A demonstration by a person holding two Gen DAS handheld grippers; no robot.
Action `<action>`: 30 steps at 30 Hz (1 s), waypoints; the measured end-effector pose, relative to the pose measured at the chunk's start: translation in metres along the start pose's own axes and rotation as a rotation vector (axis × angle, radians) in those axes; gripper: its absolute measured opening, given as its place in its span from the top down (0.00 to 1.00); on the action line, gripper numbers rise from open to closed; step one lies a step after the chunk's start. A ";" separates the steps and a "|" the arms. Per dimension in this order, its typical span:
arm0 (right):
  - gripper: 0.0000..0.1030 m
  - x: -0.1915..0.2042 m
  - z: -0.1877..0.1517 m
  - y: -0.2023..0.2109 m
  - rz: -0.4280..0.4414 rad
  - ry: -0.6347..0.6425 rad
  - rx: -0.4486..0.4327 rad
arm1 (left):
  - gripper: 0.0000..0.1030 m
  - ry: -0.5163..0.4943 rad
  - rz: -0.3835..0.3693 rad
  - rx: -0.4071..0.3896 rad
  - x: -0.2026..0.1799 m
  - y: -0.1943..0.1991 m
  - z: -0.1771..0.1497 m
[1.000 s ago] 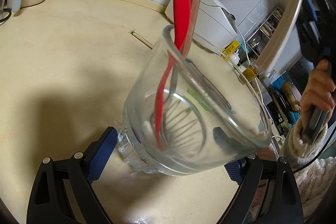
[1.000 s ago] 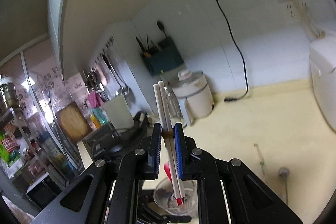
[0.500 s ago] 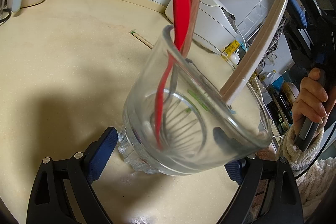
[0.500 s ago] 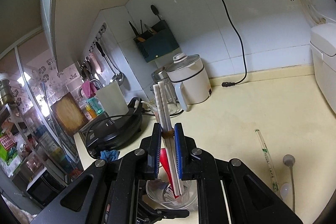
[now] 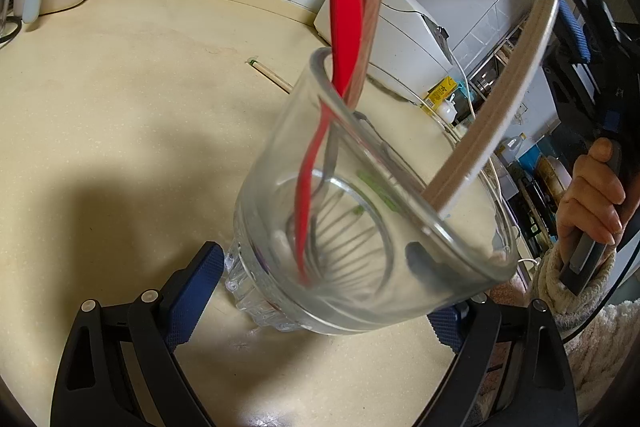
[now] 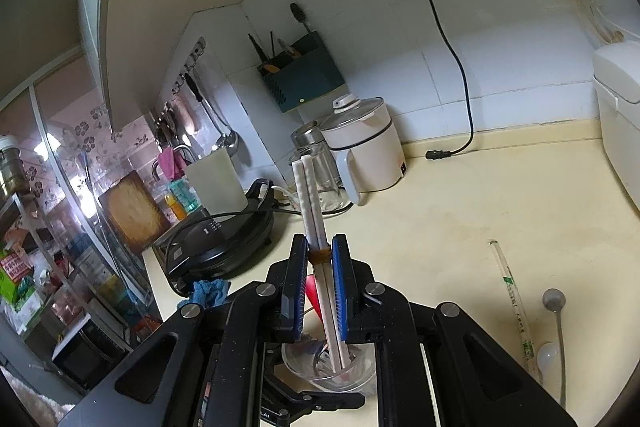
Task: Organize utensils
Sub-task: 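Push the white chopsticks down into the tumbler and open the right tool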
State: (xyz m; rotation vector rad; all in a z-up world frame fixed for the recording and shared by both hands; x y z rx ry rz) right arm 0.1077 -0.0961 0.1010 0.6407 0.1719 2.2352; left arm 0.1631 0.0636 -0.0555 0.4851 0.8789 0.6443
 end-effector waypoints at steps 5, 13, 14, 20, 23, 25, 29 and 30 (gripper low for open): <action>0.88 0.002 -0.004 -0.005 0.042 -0.006 0.023 | 0.09 0.002 -0.002 0.000 0.000 -0.001 0.000; 0.88 0.003 -0.009 -0.011 0.066 -0.018 0.049 | 0.08 0.010 -0.011 -0.003 0.004 0.000 0.001; 0.88 0.002 -0.008 -0.009 0.070 -0.022 0.044 | 0.08 0.011 -0.011 -0.003 0.006 -0.001 0.001; 0.88 0.000 -0.006 -0.004 0.049 -0.025 0.039 | 0.08 0.012 -0.012 -0.003 0.008 -0.001 0.001; 0.88 0.000 -0.008 -0.006 0.047 -0.022 0.055 | 0.08 0.012 -0.011 -0.004 0.008 -0.001 0.001; 0.88 0.000 -0.010 -0.009 0.047 -0.017 0.068 | 0.08 0.013 -0.009 -0.005 0.009 0.000 0.001; 0.88 -0.001 -0.015 -0.012 0.046 -0.018 0.088 | 0.08 0.015 -0.008 -0.007 0.010 0.001 0.001; 0.88 -0.001 -0.015 -0.013 0.045 -0.018 0.090 | 0.08 0.016 -0.008 -0.007 0.010 0.001 0.001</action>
Point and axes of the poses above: each gripper's, at about its wrist camera, not at the fingertips, and y roughly against the way its jaws point, x to its left, z to its top, the point moved 1 cm from there along -y, roughly the way its jaws point, and after that the axes turned 4 degrees about y, right-handed, at the moved point
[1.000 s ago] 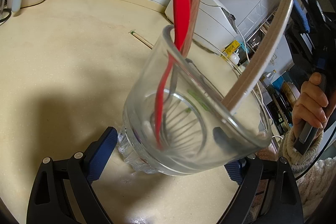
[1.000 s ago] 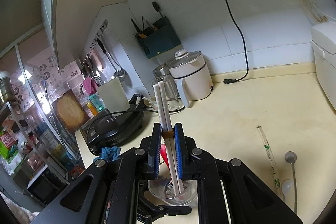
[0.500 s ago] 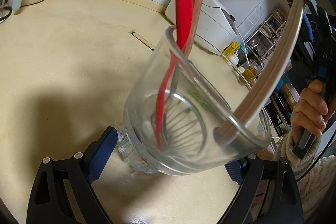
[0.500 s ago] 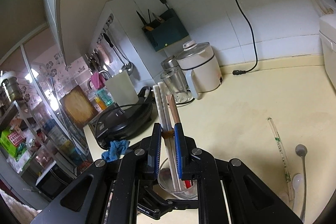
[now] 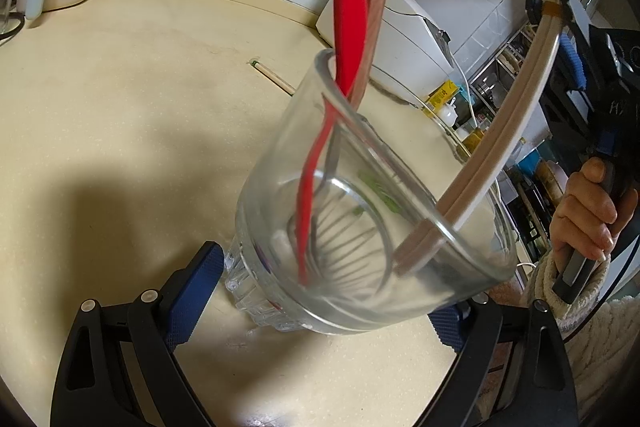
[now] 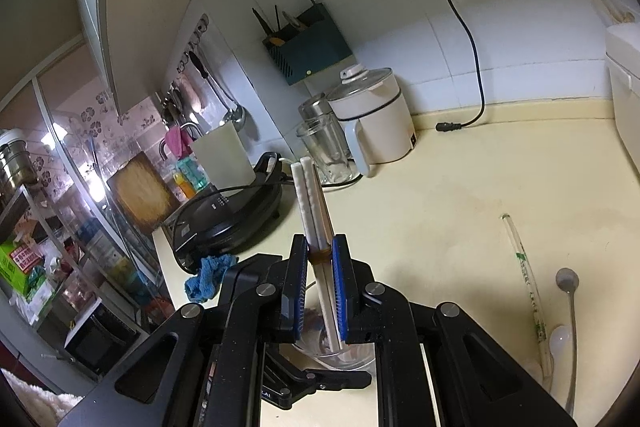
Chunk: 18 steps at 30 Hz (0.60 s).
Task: Organize utensils
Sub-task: 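Push the white chopsticks down into the tumbler and open the right tool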
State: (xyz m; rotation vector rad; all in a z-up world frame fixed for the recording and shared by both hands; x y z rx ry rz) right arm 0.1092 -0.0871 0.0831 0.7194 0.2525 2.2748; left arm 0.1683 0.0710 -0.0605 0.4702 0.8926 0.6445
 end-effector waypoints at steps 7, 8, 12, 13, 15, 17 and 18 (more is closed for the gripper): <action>0.88 0.003 -0.004 -0.010 -0.011 0.022 0.032 | 0.08 0.003 -0.002 -0.002 0.001 0.002 -0.001; 0.88 0.004 -0.005 -0.012 -0.014 0.028 0.041 | 0.08 0.004 -0.003 -0.002 0.001 0.002 -0.002; 0.88 0.006 -0.006 -0.016 -0.020 0.044 0.058 | 0.08 0.009 -0.010 -0.003 0.002 0.004 -0.002; 0.88 0.006 -0.006 -0.015 -0.021 0.048 0.059 | 0.08 0.010 -0.011 -0.003 0.002 0.004 -0.002; 0.88 0.006 -0.005 -0.013 -0.023 0.054 0.058 | 0.08 0.006 -0.007 -0.003 0.002 0.005 -0.002; 0.88 0.006 -0.003 -0.010 -0.024 0.061 0.057 | 0.08 0.006 -0.006 -0.002 0.002 0.005 -0.002; 0.88 0.007 -0.002 -0.009 -0.025 0.064 0.058 | 0.08 0.005 -0.005 -0.002 0.002 0.005 -0.002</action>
Point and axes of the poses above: each gripper's, at about its wrist camera, not at the fingertips, and y roughly against the way its jaws point, x to its left, z to its top, the point moved 1 cm from there along -y, roughly the way its jaws point, and after that the axes turned 4 degrees about y, right-handed, at the moved point
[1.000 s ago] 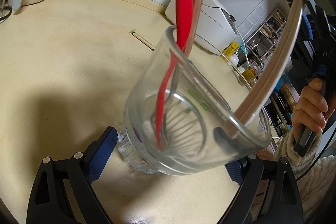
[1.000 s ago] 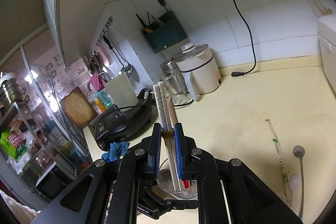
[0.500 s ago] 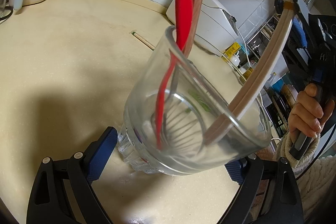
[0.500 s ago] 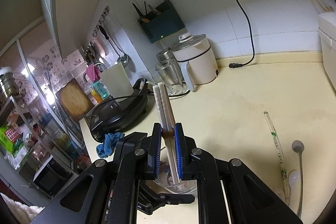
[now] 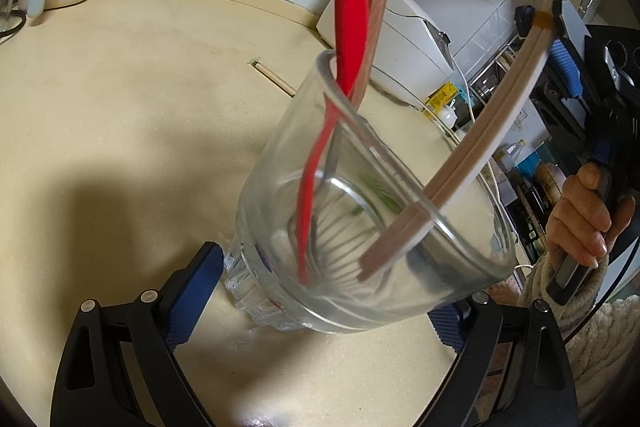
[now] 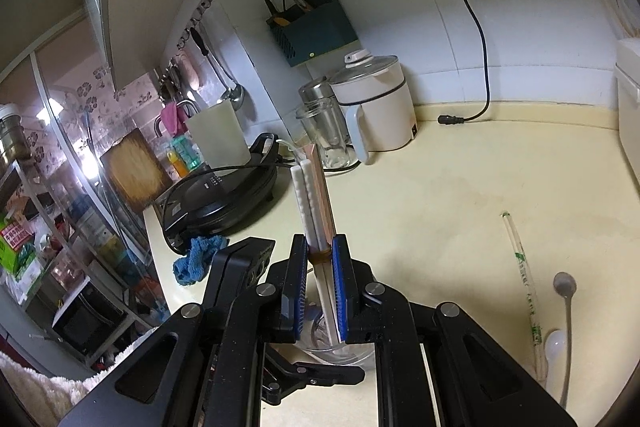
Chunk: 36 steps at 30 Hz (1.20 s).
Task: Organize utensils
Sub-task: 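Push the white chopsticks down into the tumbler and open the right tool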
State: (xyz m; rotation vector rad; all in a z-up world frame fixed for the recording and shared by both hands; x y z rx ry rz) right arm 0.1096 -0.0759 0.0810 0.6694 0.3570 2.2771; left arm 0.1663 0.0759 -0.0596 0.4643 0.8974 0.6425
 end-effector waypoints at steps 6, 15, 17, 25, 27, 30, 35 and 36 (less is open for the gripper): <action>0.88 0.006 0.001 -0.003 -0.021 0.030 0.020 | 0.08 -0.001 0.002 0.000 0.001 0.000 0.000; 0.88 0.010 -0.003 -0.015 -0.061 0.053 0.068 | 0.08 -0.005 0.006 0.001 0.000 -0.001 0.001; 0.88 0.010 -0.003 -0.013 -0.071 0.054 0.069 | 0.08 -0.004 0.006 0.001 0.000 -0.001 0.000; 0.88 0.017 -0.003 -0.015 -0.093 0.073 0.090 | 0.08 -0.005 0.007 0.001 0.000 -0.001 0.000; 0.88 0.018 -0.006 -0.020 -0.091 0.076 0.100 | 0.08 -0.004 0.006 0.001 0.000 0.000 0.000; 0.88 0.021 -0.009 -0.026 -0.089 0.083 0.115 | 0.08 -0.003 0.005 0.000 0.000 0.000 0.000; 0.88 0.020 -0.008 -0.022 -0.107 0.090 0.112 | 0.08 -0.003 0.005 0.001 0.000 0.000 0.000; 0.88 0.020 -0.007 -0.020 -0.113 0.092 0.109 | 0.08 -0.004 0.005 0.001 0.000 -0.001 0.000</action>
Point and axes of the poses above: each gripper's, at about its wrist camera, not at the fingertips, and y roughly against the way its jaws point, x to its left, z to its top, the point moved 1 cm from there along -y, roughly the way its jaws point, and after that the axes turned 4 degrees about y, right-handed, at the moved point
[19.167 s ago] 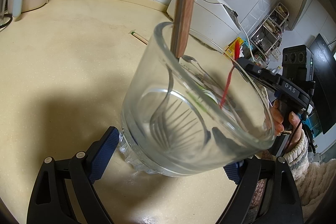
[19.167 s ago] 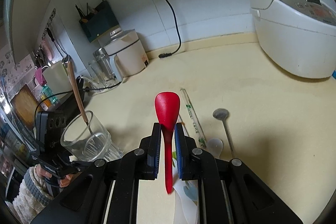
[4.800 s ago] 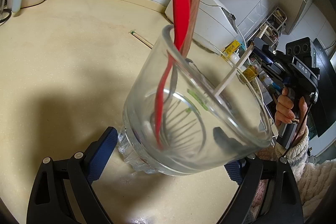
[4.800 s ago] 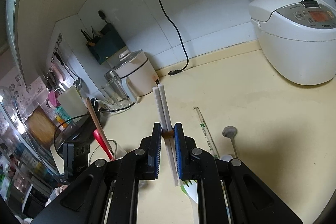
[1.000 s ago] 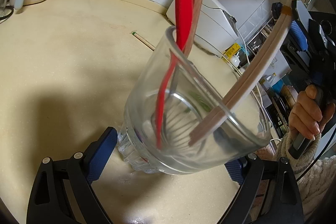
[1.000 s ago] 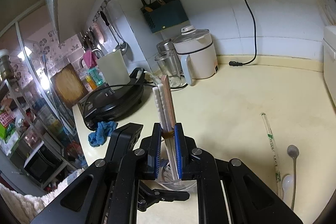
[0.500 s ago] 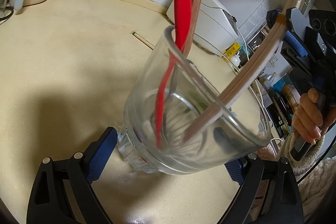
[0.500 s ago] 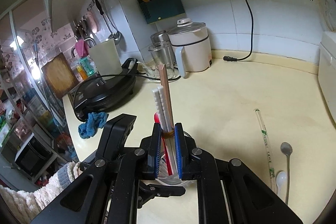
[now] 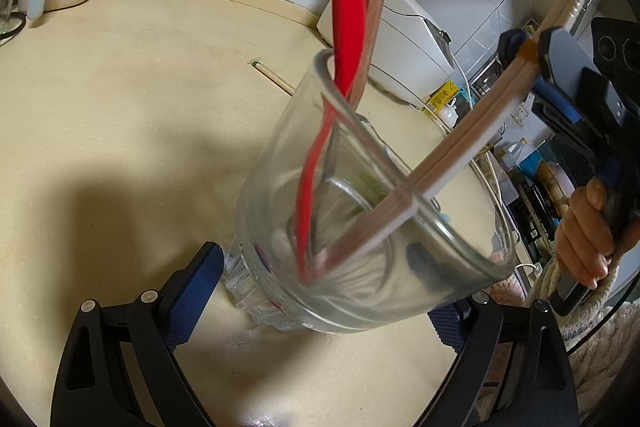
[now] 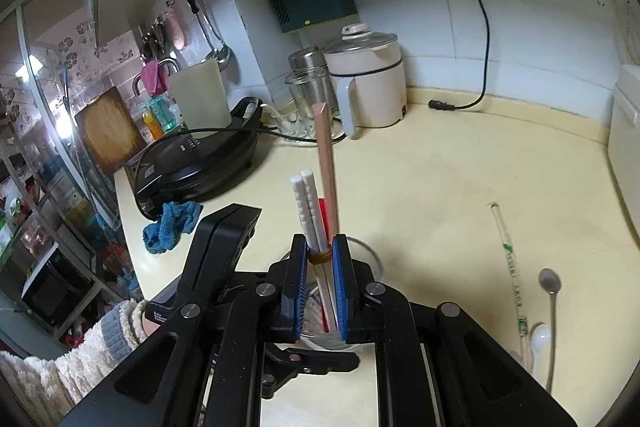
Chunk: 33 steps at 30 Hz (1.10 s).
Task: Organize utensils
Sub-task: 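Push the white chopsticks down into the tumbler and open the right tool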
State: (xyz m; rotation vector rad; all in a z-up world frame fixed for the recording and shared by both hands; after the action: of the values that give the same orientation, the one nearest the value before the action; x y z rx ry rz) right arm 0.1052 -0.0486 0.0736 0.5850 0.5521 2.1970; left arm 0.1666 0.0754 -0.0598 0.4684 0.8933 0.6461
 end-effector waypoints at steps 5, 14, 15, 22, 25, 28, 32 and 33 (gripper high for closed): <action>0.87 -0.005 0.001 0.002 -0.019 -0.002 0.017 | 0.08 0.000 0.000 0.000 0.000 0.000 0.000; 0.84 0.003 -0.004 -0.016 0.015 -0.028 0.034 | 0.08 0.001 -0.001 0.000 0.001 0.000 0.000; 0.84 0.005 -0.004 -0.016 0.019 -0.024 0.030 | 0.08 0.000 0.000 0.000 0.000 0.000 0.000; 0.82 0.003 0.002 0.003 0.022 -0.029 -0.056 | 0.08 0.002 -0.002 -0.001 0.000 0.000 0.000; 0.82 -0.009 0.007 0.019 0.015 -0.058 -0.108 | 0.08 0.003 -0.003 -0.001 0.001 0.000 0.000; 0.79 -0.021 0.010 0.034 -0.008 -0.088 -0.146 | 0.08 0.002 -0.003 -0.001 0.001 0.000 0.000; 0.79 -0.042 0.011 0.055 -0.050 -0.128 -0.185 | 0.08 0.003 -0.003 -0.001 0.001 0.000 0.000; 0.79 -0.047 0.010 0.059 -0.059 -0.139 -0.192 | 0.08 0.003 -0.004 -0.001 0.001 0.000 0.000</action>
State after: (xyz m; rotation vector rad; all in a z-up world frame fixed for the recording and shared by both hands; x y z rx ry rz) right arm 0.1049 -0.1186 0.1036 0.6045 0.2779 2.1056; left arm 0.1672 0.0765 -0.0606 0.4653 0.8964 0.6439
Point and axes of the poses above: each gripper's, at about its wrist camera, not at the fingertips, and y roughly against the way its jaws point, x to its left, z to its top, the point moved 1 cm from there along -y, roughly the way its jaws point, and after that the axes turned 4 degrees about y, right-handed, at the moved point
